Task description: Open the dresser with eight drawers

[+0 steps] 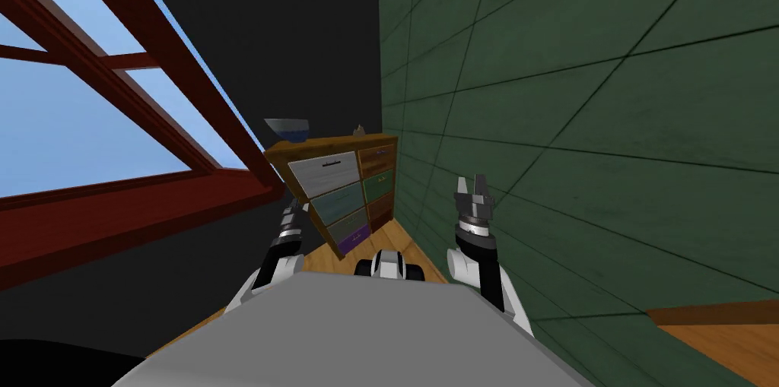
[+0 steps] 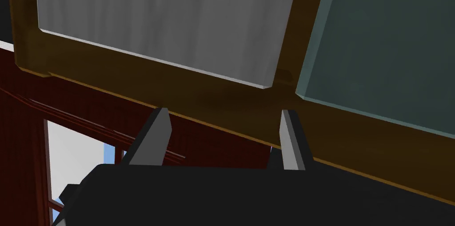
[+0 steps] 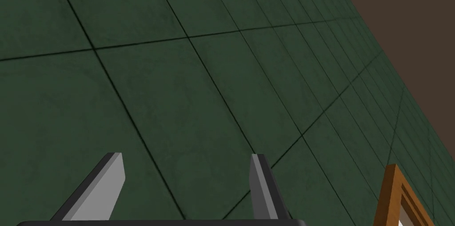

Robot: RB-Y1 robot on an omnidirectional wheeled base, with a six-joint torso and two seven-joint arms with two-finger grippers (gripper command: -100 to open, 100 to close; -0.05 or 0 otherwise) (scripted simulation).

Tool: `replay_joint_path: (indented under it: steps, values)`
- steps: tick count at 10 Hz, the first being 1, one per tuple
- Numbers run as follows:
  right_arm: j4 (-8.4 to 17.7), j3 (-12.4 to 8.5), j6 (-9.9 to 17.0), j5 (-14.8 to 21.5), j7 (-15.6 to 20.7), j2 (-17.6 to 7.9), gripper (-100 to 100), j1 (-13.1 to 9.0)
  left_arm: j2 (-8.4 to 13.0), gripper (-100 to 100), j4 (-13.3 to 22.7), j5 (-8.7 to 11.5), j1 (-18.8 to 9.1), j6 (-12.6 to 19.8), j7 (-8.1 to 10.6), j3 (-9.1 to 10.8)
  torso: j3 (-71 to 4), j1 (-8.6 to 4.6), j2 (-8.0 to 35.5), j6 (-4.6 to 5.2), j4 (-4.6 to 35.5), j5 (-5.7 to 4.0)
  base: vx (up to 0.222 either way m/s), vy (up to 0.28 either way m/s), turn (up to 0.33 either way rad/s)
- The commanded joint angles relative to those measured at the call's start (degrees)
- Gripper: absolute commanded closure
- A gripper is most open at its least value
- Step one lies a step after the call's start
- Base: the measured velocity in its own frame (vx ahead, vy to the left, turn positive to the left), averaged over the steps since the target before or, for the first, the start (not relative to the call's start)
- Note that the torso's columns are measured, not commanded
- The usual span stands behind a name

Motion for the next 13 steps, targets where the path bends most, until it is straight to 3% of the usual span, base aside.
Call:
replay_joint_path:
  steps: [1, 3, 7, 8, 10, 11, 12, 13]
  values:
    - [0.0, 0.0, 0.0, 0.0, 0.0, 0.0, 0, 0.0, -2.72, -100, 2.38, 0.73, -0.68, 0.39, 0.24, 0.35, 0.07, 0.11, 0.11, -0.2, 0.07, -0.05, 0.16, -0.189, -0.009]
    - [-0.01, -0.01, -0.01, 0.0, 0.0, 0.0, 0, 0.02, -5.71, -100, 4.33, 1.31, -0.99, 0.04, 0.35, 1.16, 0.68, 0.13, 1.23, -1.01, 0.43, -0.28, 0.182, -0.161, 0.073]
    - [0.0, -0.01, 0.0, 0.0, 0.0, -0.01, 0, -0.01, -12.6, -100, 6.47, 1.94, -1.33, -0.35, 0.46, 2.04, 1.01, 0.14, 1.8, -1.1, 0.6, -0.32, 0.076, -0.099, 0.038]
    - [0.0, -0.01, 0.0, 0.0, 0.0, -0.01, 0, -0.01, -11.55, -100, 6.34, 1.87, -1.1, -0.51, 0.53, 1.88, 0.98, 0.15, 1.76, -1.11, 0.58, -0.32, 0.009, -0.026, 0.004]
    - [0.0, -0.02, 0.0, 0.0, 0.0, -0.02, 0, -0.01, -11.27, -100, 4.03, 2.21, -0.89, 1.76, 0.59, 2.52, 0.81, 0.24, 1.47, -1.11, 0.51, -0.29, 0.078, 0.022, -0.012]
    - [0.0, -0.02, 0.0, 0.0, 0.0, -0.02, 0, 0.0, -11.36, -100, 4.34, 2.15, -0.71, 1.13, 0.64, 2.35, 0.72, 0.2, 1.34, -1.12, 0.47, -0.3, 0.044, 0.019, -0.002]
    - [0.0, -0.02, 0.0, 0.0, 0.0, -0.02, 0, -0.01, -11.62, 100, 5.94, 1.95, -1.06, -0.11, 0.57, 2.01, 0.83, 0.04, 1.55, -1.12, 0.51, -0.33, -0.042, -0.004, 0.018]
    - [0.0, -0.01, 0.01, 0.0, 0.0, -0.02, 0, -0.02, -11.44, 100, 4.91, 2.07, -0.83, 0.71, 0.65, 2.19, 1.0, 0.01, 1.78, -1.09, 0.55, -0.31, -0.026, 0.004, 0.023]
